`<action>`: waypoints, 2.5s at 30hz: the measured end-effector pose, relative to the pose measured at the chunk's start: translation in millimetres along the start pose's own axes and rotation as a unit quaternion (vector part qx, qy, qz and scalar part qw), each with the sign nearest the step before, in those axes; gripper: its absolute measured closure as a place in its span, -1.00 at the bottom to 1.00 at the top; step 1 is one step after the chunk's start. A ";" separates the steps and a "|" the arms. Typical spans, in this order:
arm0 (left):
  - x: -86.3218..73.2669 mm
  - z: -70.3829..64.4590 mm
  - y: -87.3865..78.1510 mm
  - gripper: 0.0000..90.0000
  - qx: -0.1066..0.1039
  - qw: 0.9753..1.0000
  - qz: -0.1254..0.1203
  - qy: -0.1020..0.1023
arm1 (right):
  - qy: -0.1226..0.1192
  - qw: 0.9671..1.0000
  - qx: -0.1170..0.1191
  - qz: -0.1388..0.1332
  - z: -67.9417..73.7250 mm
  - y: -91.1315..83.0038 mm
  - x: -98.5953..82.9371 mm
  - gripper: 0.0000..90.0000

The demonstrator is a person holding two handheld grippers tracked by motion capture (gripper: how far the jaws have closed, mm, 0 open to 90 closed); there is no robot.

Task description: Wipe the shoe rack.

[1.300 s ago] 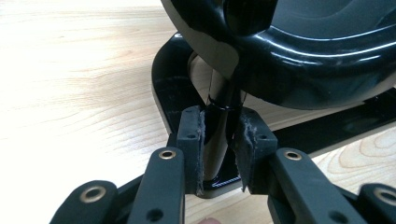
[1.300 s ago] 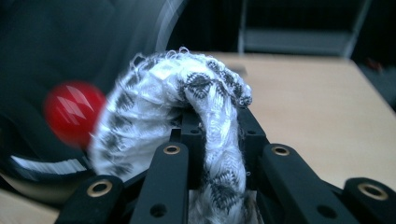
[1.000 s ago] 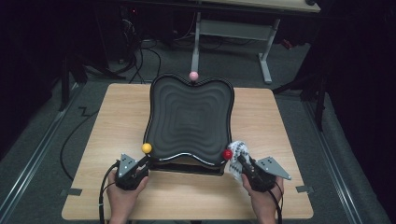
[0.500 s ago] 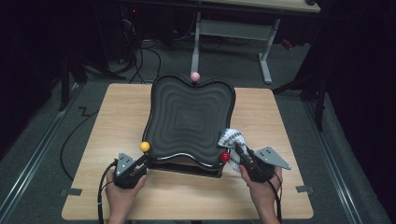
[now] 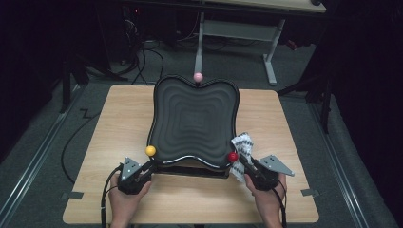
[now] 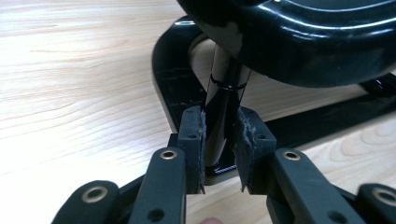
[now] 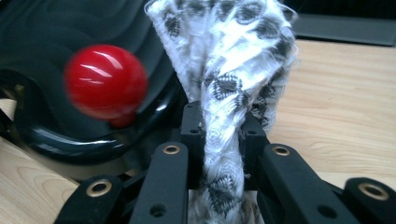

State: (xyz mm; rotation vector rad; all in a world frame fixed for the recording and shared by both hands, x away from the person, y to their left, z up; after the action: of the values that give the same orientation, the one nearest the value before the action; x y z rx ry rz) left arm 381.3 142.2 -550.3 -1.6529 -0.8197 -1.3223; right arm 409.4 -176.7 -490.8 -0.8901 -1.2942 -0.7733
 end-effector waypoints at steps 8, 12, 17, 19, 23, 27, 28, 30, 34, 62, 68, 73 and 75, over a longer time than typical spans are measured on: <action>-0.2 -8.7 1.3 0.64 -0.014 1.000 -0.001 0.006 | -0.007 0.994 -0.098 0.045 -64.8 -6.3 -14.8 0.74; -0.3 -9.2 0.3 0.64 -0.016 1.000 0.000 0.008 | -0.004 0.988 -0.139 0.073 -95.8 6.0 -22.6 0.72; 0.2 -9.0 0.4 0.64 -0.018 1.000 0.000 0.004 | -0.011 0.989 -0.136 0.051 -103.9 13.1 -19.5 0.24; 0.3 -8.9 0.5 0.63 -0.020 1.000 -0.002 -0.001 | -0.017 0.993 -0.112 0.030 -90.0 5.1 -13.2 0.03; 2.5 -8.6 -1.2 0.61 -0.027 0.999 -0.012 -0.020 | -0.001 0.998 -0.058 0.018 -61.9 -10.9 -19.3 0.02; 5.9 -8.5 -3.0 0.61 -0.032 0.999 -0.023 -0.034 | -0.001 0.999 0.010 0.033 -27.9 -15.0 -39.0 0.02; 6.1 -8.5 -2.9 0.60 -0.032 0.999 -0.024 -0.035 | -0.003 0.999 0.024 0.043 -17.5 -12.4 -45.3 0.02; 6.0 -8.5 -1.9 0.59 -0.031 0.999 -0.024 -0.038 | -0.006 0.998 0.042 0.052 -3.4 -5.8 -51.4 0.02; 5.6 -8.4 -0.3 0.55 -0.030 0.998 -0.027 -0.050 | -0.003 0.998 0.039 0.049 9.9 8.2 -52.8 0.16; 19.0 34.1 35.2 0.61 0.034 0.998 -0.032 -0.037 | 0.009 1.000 0.019 0.010 19.9 84.1 -44.1 0.64; 21.3 41.0 41.8 0.61 0.038 0.998 -0.035 -0.042 | 0.002 1.000 0.015 0.008 18.6 98.7 -41.8 0.65; 23.1 42.3 33.7 0.23 0.035 0.997 -0.043 -0.051 | 0.014 1.000 0.015 -0.001 16.3 92.0 -38.8 0.28; 22.6 42.8 31.1 0.11 0.037 0.997 -0.044 -0.045 | 0.015 1.000 0.015 0.000 15.5 90.3 -38.4 0.20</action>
State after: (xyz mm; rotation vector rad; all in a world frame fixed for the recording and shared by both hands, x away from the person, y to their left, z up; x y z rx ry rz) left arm 431.7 167.2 -538.5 -1.6448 -0.9932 -1.2692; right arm 476.6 -121.3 -538.5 -0.8515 -1.2768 -0.7635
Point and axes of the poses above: each handheld gripper's, and its own axes: y roughly forward along the jaws, x roughly out of its top, z roughly to its left, the point moved 10 cm from there along y, roughly forward along the jaws, and after that the axes turned 14 degrees about -z, right-handed, at the moved point
